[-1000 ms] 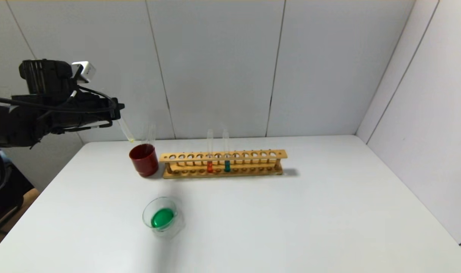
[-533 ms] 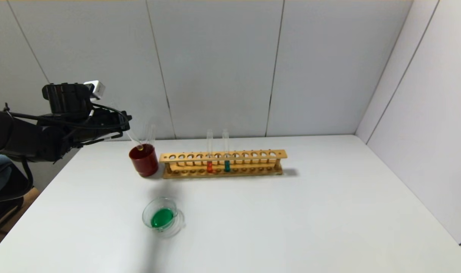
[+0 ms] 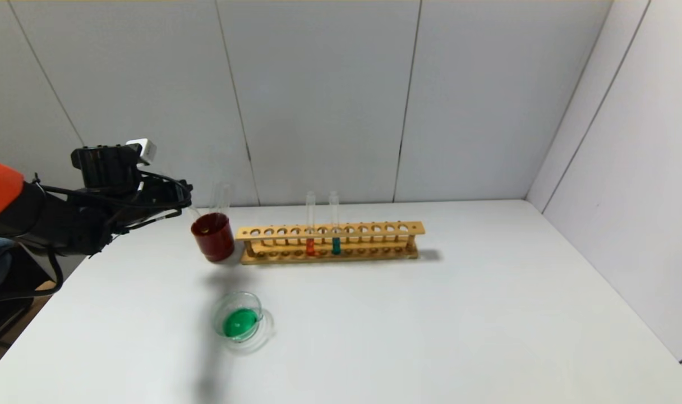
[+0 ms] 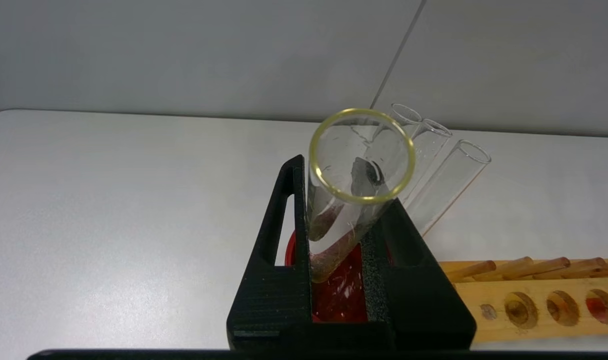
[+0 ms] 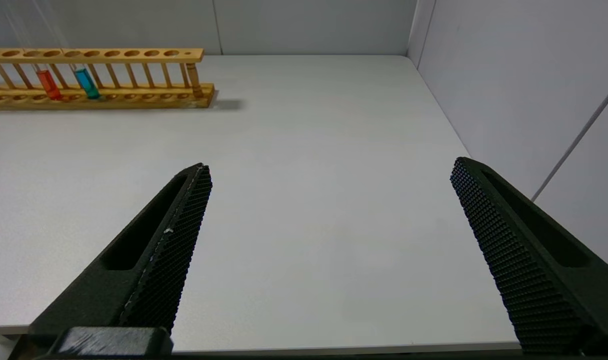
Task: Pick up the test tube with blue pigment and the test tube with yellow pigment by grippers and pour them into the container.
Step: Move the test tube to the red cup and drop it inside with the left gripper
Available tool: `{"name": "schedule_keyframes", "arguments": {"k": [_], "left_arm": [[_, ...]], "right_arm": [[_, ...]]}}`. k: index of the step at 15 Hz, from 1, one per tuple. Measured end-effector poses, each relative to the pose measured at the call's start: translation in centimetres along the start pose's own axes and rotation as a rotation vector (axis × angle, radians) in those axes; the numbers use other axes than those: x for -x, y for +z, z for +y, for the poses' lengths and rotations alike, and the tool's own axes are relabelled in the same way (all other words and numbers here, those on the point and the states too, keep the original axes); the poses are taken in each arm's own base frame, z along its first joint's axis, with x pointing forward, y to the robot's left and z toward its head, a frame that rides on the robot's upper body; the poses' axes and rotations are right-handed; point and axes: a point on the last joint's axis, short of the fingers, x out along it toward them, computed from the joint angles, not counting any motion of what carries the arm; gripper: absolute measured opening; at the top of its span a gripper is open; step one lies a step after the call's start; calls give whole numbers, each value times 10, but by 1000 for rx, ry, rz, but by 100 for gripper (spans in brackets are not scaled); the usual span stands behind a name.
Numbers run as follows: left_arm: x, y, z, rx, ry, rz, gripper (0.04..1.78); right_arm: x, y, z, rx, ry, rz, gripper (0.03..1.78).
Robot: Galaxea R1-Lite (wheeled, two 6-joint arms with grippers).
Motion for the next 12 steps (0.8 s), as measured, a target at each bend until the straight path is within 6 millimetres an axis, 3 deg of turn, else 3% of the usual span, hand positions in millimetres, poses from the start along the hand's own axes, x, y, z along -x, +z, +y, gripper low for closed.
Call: {"name": "schedule_keyframes", "arguments": {"k": [8,10,12], "left_arm": [[-14,-19,0,-14,-24,14,34],[-15,-19,-1,-16,-26,12,42],[-14,-18,-2,-18,-27,9,62]], "right_arm": [[0,0,0,0,0,0,175],[0,0,0,0,0,0,175],[0,0,0,0,0,0,175]]}}
